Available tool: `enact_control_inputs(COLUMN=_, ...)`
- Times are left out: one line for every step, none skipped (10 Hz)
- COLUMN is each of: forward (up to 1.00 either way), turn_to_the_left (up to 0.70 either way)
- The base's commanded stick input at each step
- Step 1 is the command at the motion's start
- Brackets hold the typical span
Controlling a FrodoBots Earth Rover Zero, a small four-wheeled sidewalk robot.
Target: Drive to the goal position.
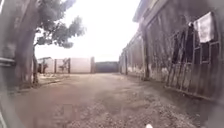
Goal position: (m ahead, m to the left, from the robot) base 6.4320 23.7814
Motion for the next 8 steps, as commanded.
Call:
enact_control_inputs(forward=0.70, turn_to_the_left=0.00)
enact_control_inputs(forward=0.70, turn_to_the_left=0.00)
enact_control_inputs(forward=0.70, turn_to_the_left=0.00)
enact_control_inputs(forward=0.70, turn_to_the_left=0.00)
enact_control_inputs(forward=0.70, turn_to_the_left=0.00)
enact_control_inputs(forward=0.70, turn_to_the_left=0.00)
enact_control_inputs(forward=0.70, turn_to_the_left=0.00)
enact_control_inputs(forward=0.70, turn_to_the_left=0.00)
